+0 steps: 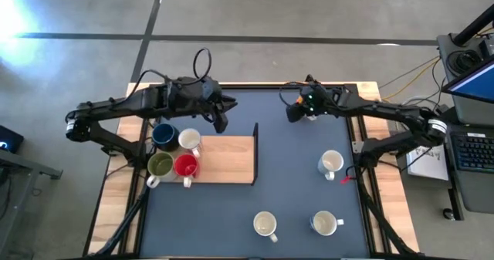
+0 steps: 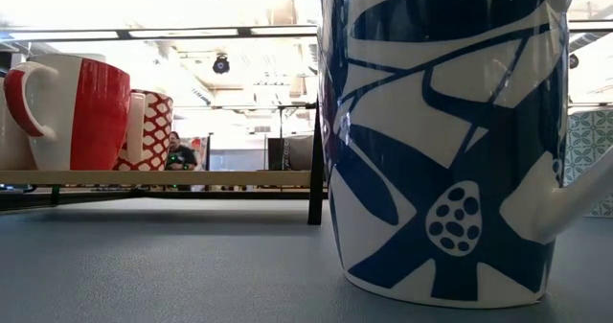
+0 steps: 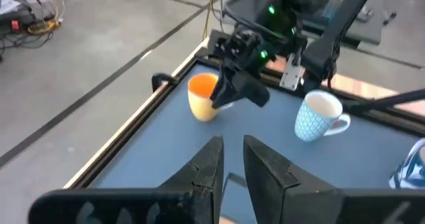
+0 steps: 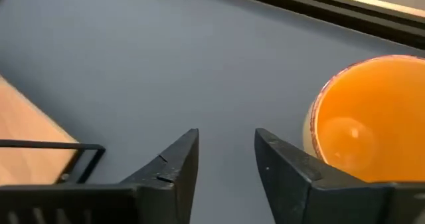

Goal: Place coffee mugs
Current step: Move the yellow mug to the bottom right side of the shelf

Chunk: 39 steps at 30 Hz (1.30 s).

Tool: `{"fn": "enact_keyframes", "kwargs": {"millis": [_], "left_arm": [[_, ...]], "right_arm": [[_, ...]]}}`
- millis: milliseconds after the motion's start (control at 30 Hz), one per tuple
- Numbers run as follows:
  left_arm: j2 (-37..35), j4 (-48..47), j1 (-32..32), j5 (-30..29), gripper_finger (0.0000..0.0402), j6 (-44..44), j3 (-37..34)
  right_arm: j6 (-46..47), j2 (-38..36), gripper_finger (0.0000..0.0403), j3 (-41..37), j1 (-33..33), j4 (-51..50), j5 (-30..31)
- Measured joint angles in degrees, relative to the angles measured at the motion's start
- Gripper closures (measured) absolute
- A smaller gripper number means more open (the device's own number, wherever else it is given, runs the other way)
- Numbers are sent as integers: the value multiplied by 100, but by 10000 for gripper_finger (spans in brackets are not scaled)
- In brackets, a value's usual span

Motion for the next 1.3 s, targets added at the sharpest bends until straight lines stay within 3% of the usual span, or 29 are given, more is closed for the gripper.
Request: {"fn": "enact_keyframes", "kwargs": {"millis": [167, 433, 733, 900, 1100, 1300], "left_arm": [[-2, -249, 0, 3, 361, -119, -8], [-2, -298, 2, 3, 361, -123, -8], [-7, -537, 2, 3, 361, -126, -12], [-7, -535, 2, 3, 361, -139, -12], [-7, -533, 2, 3, 361, -256, -12], [-7, -533, 2, 3, 361, -425, -12]], "right_arm": [[-315, 410, 243, 623, -55, -809, 201], [-624, 964, 244, 1513, -131, -2256, 795], [-955, 1799, 261, 1501, -269, -2374, 751], [-1092, 2083, 291, 1500, -273, -2361, 750], [-1324, 2118, 381, 1482, -269, -2425, 718], [-1555, 1823, 390, 1566, -263, -2800, 457]]}}
